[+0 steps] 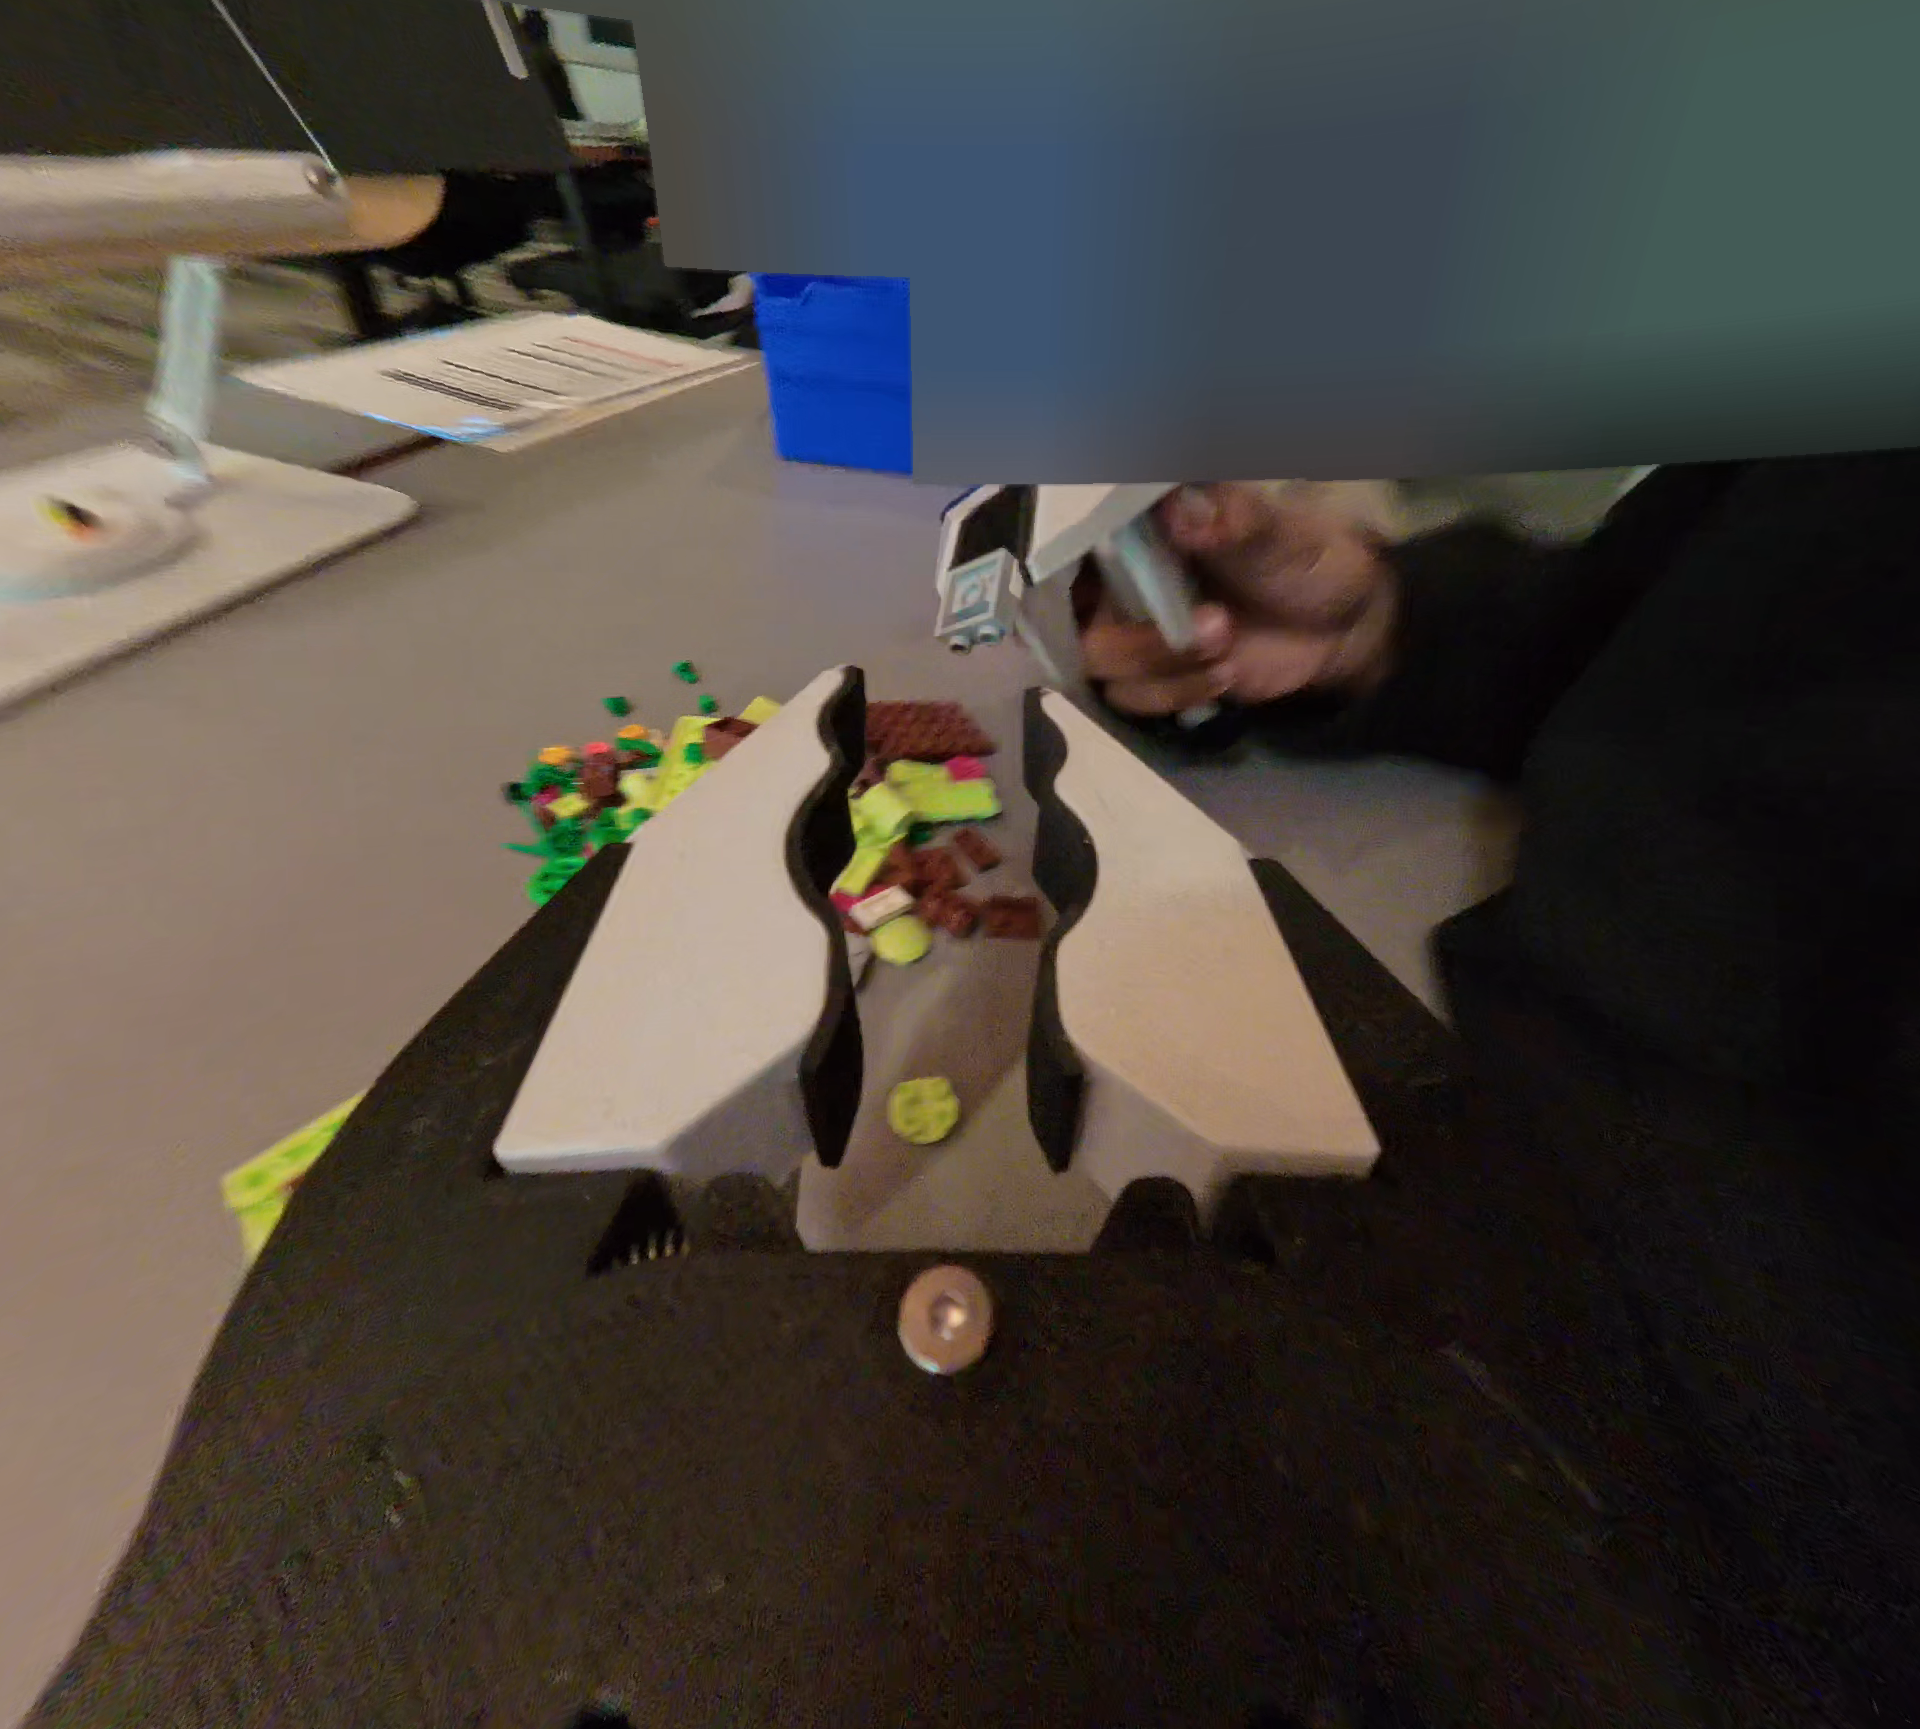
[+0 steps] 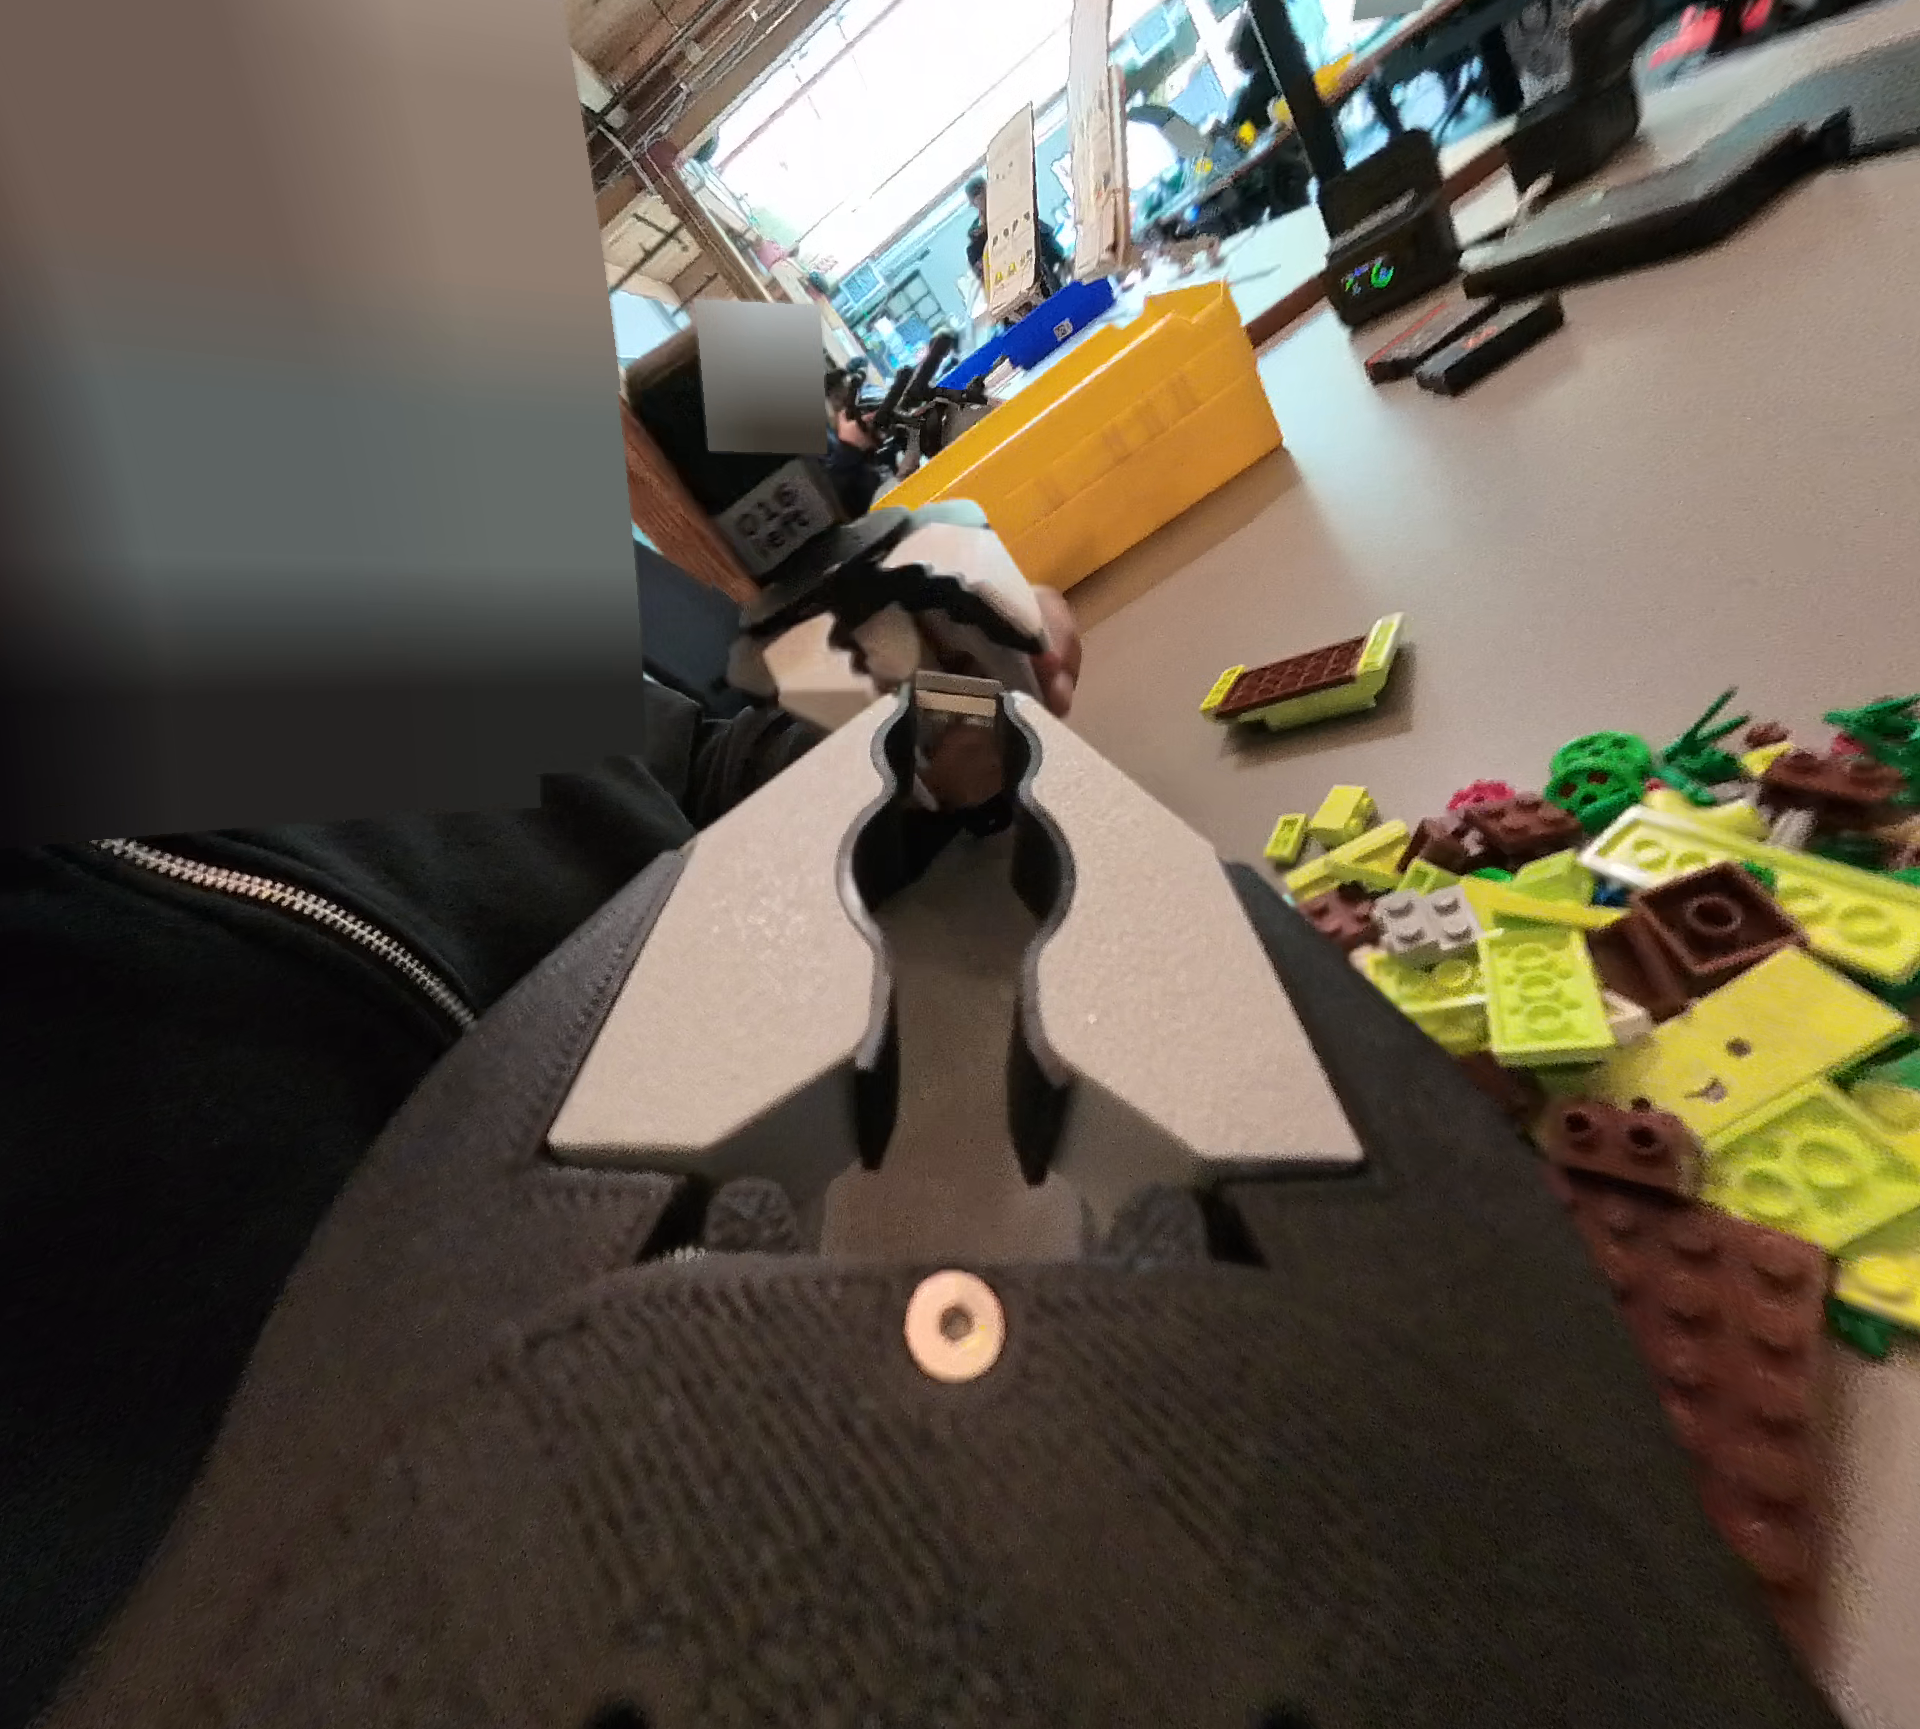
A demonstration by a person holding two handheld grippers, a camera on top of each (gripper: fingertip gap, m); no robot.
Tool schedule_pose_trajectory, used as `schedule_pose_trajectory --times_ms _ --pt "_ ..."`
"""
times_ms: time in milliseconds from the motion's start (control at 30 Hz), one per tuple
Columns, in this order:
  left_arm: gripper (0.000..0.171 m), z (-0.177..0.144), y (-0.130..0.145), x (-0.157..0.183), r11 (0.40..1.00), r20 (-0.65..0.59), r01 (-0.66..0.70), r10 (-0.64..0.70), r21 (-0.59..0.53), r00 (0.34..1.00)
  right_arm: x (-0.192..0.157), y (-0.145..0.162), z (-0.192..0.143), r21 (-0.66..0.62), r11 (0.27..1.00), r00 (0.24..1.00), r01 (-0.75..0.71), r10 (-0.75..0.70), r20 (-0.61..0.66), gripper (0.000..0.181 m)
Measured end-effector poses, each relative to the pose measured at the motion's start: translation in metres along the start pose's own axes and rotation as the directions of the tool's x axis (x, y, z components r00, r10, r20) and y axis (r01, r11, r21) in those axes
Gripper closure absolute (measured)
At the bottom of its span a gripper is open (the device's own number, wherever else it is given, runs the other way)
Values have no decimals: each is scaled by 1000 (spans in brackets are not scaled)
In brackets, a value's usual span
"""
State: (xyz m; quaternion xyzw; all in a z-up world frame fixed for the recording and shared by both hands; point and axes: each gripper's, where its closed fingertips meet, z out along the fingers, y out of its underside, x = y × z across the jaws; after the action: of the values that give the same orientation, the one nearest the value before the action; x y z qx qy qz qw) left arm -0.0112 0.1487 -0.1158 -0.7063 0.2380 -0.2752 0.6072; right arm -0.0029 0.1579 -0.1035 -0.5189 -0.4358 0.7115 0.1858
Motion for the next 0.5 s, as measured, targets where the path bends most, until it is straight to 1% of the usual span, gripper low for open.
schedule_pose_trajectory --times_ms 33,67,100,167,233,300,333,467,500 --pt "141 3 4 1 995 48 -97 99 -32 994 2 3 1 -9 999 999 -47 47 8 168" --pt "142 4 6 2 982 84 -182 185 -52 979 4 6 2 -14 994 994 -104 104 23 169" --pt "147 5 5 3 967 117 -248 253 -55 960 4 9 4 -20 986 985 -164 165 45 169" --pt "155 5 5 4 941 144 -329 337 -74 930 3 15 8 -39 962 958 -271 273 90 168" --pt "158 6 11 4 933 126 -344 356 -107 926 3 18 9 -51 942 935 -333 337 115 168" --pt "160 6 12 7 932 106 -350 359 -100 927 4 20 10 -60 934 928 -351 356 112 168" --pt "167 6 12 9 929 96 -356 365 -99 926 4 20 10 -59 933 926 -355 359 112 168" --pt "167 7 10 6 916 128 -384 398 -121 909 6 17 10 -30 933 926 -358 359 114 167" --pt "168 6 8 4 911 147 -395 410 -121 900 5 14 10 -11 931 923 -364 362 127 163"
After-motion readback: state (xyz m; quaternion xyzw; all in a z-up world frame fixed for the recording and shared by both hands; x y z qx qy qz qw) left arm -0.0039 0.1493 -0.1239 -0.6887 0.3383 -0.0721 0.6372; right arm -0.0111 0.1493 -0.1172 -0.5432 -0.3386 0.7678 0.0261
